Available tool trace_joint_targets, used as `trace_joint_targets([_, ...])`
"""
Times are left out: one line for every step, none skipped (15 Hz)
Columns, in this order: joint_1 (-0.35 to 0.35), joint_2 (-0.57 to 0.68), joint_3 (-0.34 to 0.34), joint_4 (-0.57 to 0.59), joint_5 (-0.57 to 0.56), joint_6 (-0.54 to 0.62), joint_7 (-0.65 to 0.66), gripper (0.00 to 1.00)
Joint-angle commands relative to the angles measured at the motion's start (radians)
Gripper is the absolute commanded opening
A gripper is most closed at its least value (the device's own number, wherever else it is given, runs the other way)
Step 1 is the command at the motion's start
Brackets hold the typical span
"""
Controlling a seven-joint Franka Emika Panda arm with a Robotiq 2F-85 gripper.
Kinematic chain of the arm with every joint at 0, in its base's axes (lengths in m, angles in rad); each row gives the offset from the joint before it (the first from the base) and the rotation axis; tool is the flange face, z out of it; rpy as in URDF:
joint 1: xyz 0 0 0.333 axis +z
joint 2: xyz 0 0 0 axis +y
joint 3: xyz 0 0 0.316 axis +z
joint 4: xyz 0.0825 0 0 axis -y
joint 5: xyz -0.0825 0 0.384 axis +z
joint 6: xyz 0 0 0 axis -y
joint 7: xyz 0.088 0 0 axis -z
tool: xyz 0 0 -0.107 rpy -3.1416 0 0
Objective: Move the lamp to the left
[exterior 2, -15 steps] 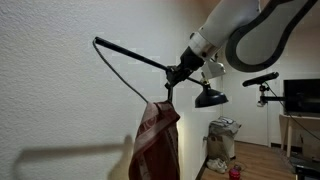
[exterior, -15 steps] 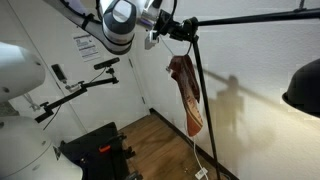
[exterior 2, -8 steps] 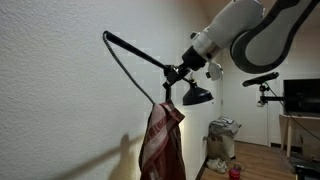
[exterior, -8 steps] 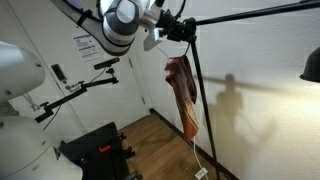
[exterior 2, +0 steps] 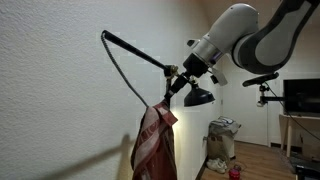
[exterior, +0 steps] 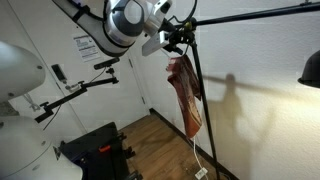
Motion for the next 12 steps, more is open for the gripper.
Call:
trace_joint_targets([0.017, -0.099, 0.018, -0.028, 0.038, -0.069, 0.038, 1.0])
trace_joint_targets([0.028, -0.106, 0.016, -0.039, 0.046, -0.078, 0.045, 1.0])
trace_joint_targets([0.043, -0.145, 0.018, -0.06, 0.063, -0.06, 0.061, 1.0])
trace_joint_targets([0.06, -0.184, 0.023, -0.081, 0.08, -0.044, 0.078, 1.0])
trace_joint_targets([0.085, -0.213, 0.023, -0.102, 0.099, -0.033, 0.089, 1.0])
trace_joint_targets([0.11, -0.234, 0.021, -0.119, 0.111, -0.032, 0.095, 1.0])
trace_joint_targets([0.138, -0.269, 0.017, -0.139, 0.13, -0.03, 0.107, 1.0])
trace_joint_targets([0.164, -0.276, 0.015, -0.152, 0.138, -0.035, 0.108, 1.0])
trace_joint_targets([0.189, -0.322, 0.019, -0.171, 0.16, -0.034, 0.129, 1.0])
trace_joint_targets([0.213, -0.336, 0.019, -0.187, 0.171, -0.035, 0.133, 1.0])
trace_joint_targets([0.233, -0.353, 0.02, -0.201, 0.179, -0.035, 0.139, 1.0])
trace_joint_targets([0.208, -0.367, 0.06, -0.166, 0.17, -0.067, 0.158, 1.0])
